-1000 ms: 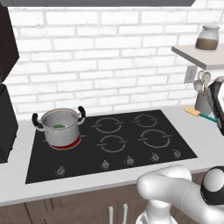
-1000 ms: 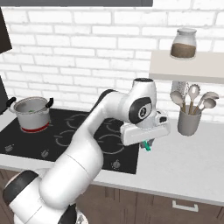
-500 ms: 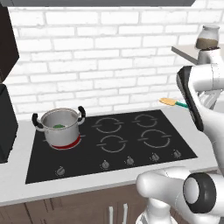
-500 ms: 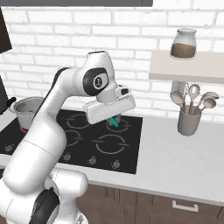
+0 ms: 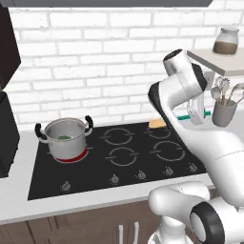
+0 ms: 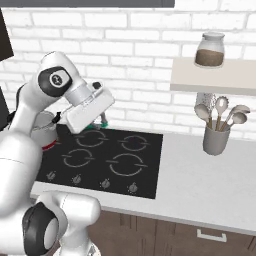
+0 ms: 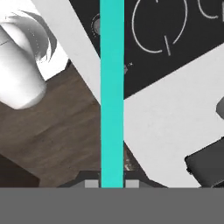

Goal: Put the lime and broccoli in the pot. Retrieve the spatula and lightly stir the vegetables in the pot.

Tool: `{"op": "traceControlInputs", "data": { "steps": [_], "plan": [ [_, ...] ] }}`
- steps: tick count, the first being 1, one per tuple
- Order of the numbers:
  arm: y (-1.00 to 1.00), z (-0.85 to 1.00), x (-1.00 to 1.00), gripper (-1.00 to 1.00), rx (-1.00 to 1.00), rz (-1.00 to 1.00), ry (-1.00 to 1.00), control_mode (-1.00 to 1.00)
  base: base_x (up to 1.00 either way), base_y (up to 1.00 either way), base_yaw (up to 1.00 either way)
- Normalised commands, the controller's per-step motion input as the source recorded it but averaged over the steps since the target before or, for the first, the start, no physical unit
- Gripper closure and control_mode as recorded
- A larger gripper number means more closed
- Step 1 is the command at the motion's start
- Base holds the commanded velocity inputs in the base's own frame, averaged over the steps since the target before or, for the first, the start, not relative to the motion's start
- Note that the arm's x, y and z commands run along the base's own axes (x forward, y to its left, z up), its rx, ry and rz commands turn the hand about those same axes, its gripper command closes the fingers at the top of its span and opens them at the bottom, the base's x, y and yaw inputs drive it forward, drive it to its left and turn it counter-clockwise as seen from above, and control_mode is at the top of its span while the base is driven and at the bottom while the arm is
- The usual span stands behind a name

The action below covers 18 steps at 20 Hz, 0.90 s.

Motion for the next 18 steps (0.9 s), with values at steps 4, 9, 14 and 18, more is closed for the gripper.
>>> {"op": "traceControlInputs", "data": {
  "steps": [4, 9, 14, 18],
  "plan": [
    [0.41, 0.67, 0.00, 1.00, -0.48, 0.37, 0.16, -1.00, 0.00, 0.00, 0.00],
    [0.43, 0.81, 0.10, 1.00, -0.28, 0.25, 0.24, -1.00, 0.00, 0.00, 0.00],
    [0.47, 0.40, 0.23, 1.00, -0.06, 0.17, 0.34, -1.00, 0.00, 0.00, 0.00],
    [0.68, 0.00, 0.36, 1.00, -0.10, 0.21, 0.09, -1.00, 0.00, 0.00, 0.00]
  ]
}}
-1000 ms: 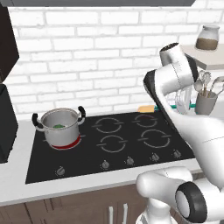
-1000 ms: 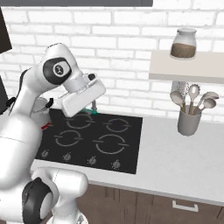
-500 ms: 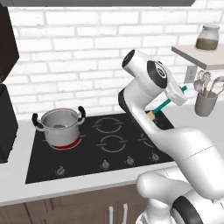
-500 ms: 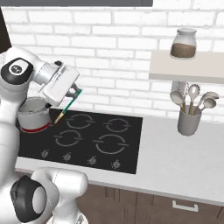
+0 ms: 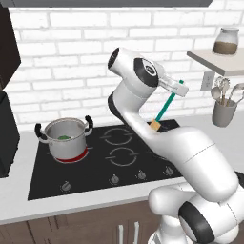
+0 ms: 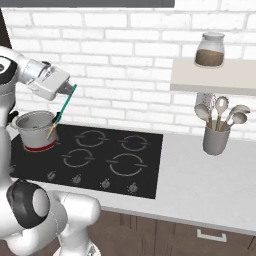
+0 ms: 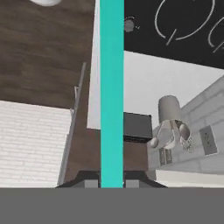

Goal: Put the lime and broccoli in the pot. Retrieve the spatula and lightly stir the vegetables in the pot.

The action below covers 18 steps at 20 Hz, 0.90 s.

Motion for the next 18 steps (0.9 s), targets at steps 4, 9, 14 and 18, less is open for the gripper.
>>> {"op": "traceControlInputs", "data": {
  "steps": [4, 9, 14, 18],
  "plan": [
    [0.61, 0.09, 0.42, 1.00, -0.19, 0.14, -0.01, -1.00, 0.00, 0.00, 0.00],
    [0.62, 0.04, 0.53, 1.00, -0.14, 0.17, -0.04, -1.00, 0.00, 0.00, 0.00],
    [0.47, 0.11, 0.07, 1.00, -0.14, 0.20, -0.13, -1.00, 0.00, 0.00, 0.00],
    [0.40, 0.07, 0.00, 1.00, -0.15, 0.21, -0.23, -1.00, 0.00, 0.00, 0.00]
  ]
}}
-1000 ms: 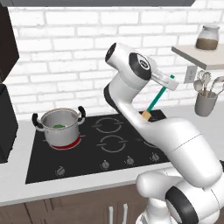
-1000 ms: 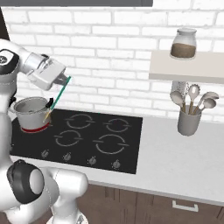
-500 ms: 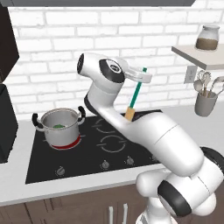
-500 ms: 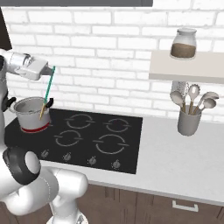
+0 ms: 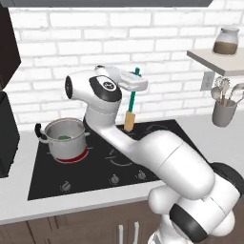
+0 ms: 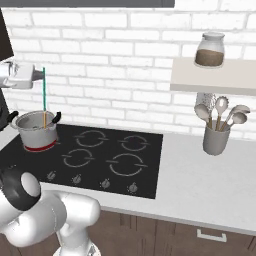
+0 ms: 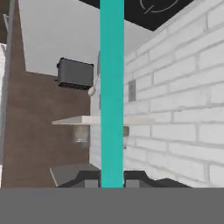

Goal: Put the lime and broccoli in the pot. Retrieve the spatula and lightly stir the vegetables in the pot.

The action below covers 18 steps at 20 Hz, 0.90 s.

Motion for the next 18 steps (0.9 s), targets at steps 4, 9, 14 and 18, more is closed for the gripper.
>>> {"op": "traceControlInputs", "data": {
  "steps": [4, 9, 14, 18],
  "plan": [
    [0.63, 0.39, 0.04, 1.00, -0.04, 0.24, -0.17, -1.00, 0.00, 0.00, 0.00],
    [0.99, 0.33, 0.04, 1.00, 0.00, 0.21, 0.03, -1.00, 0.00, 0.00, 0.00],
    [0.77, 0.42, -0.11, 1.00, 0.04, 0.20, 0.12, -1.00, 0.00, 0.00, 0.00],
    [0.79, -0.08, 0.05, 1.00, 0.01, 0.30, 0.03, -1.00, 0.00, 0.00, 0.00]
  ]
}}
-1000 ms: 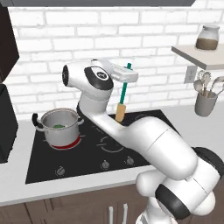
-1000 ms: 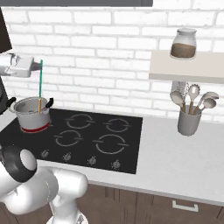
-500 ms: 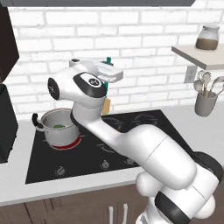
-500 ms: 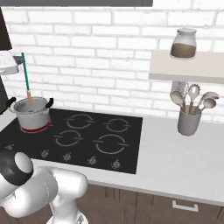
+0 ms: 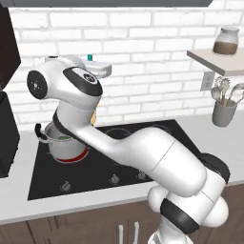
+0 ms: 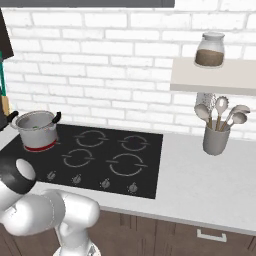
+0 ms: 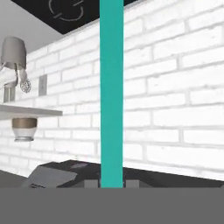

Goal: Put the lime and broccoli in the pot. Retrieve the spatula and lightly stir the vegetables in the pot.

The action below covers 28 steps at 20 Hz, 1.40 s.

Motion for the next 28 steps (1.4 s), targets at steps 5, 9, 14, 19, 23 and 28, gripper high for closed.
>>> {"op": "traceControlInputs", "data": {
  "steps": [5, 9, 14, 19, 23, 28],
  "plan": [
    [0.59, -0.19, 0.25, 1.00, 0.02, 0.33, 0.01, -1.00, 0.00, 0.00, 0.00],
    [0.38, -0.14, 0.54, 1.00, 0.00, 0.23, 0.00, -1.00, 0.00, 0.00, 0.00],
    [0.31, -0.56, 0.25, 1.00, 0.01, 0.19, 0.00, -1.00, 0.00, 0.00, 0.00],
    [0.17, -0.41, 0.12, 1.00, 0.00, 0.11, -0.04, -1.00, 0.00, 0.00, 0.00],
    [0.09, -0.25, 0.37, 1.00, 0.00, 0.04, -0.02, -1.00, 0.00, 0.00, 0.00],
    [0.18, -0.45, 0.40, 1.00, 0.00, 0.03, 0.00, -1.00, 0.00, 0.00, 0.00]
  ]
}}
